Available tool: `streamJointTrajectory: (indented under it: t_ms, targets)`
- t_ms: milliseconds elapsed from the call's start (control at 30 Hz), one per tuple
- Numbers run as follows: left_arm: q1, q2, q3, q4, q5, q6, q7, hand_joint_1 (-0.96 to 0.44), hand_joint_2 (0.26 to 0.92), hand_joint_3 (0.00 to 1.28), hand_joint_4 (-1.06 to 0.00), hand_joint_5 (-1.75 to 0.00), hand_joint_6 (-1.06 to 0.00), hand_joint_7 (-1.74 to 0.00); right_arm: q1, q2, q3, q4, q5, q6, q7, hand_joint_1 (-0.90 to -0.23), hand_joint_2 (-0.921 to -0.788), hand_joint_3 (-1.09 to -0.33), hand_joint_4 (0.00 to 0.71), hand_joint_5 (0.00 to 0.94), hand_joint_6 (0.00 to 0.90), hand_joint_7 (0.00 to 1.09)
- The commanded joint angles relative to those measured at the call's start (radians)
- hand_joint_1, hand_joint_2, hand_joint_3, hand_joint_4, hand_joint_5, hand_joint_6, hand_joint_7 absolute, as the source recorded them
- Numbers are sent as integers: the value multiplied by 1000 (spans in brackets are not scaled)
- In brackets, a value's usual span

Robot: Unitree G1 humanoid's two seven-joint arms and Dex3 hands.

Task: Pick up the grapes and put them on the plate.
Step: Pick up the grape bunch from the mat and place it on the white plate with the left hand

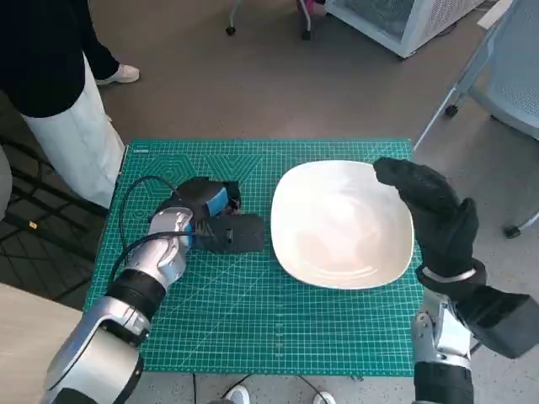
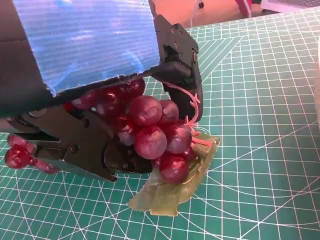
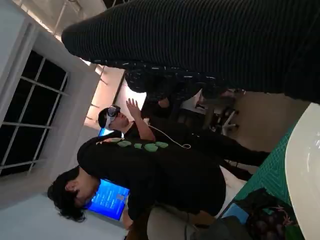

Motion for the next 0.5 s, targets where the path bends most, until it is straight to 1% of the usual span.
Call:
streamJointTrajectory:
  t_ms: [33, 300, 500]
  targets:
    - [24, 0, -2, 26, -3, 9, -21, 2, 921, 273, -483, -1408, -372, -1387, 4, -4, 3, 13, 1, 13, 7, -522, -921, -626, 173, 0, -1, 364]
    - [19, 0, 1, 31, -7, 4, -24, 2, 921, 268, -482, -1409, -385, -1376, 4, -6, 4, 12, 1, 12, 6, -523, -921, -624, 174, 1, -1, 364]
    - [20, 3, 3, 27, -5, 2, -23, 2, 921, 272, -467, -1394, -386, -1405, -1, -8, 2, 17, 2, 13, 9, -525, -921, -623, 174, 1, -1, 365]
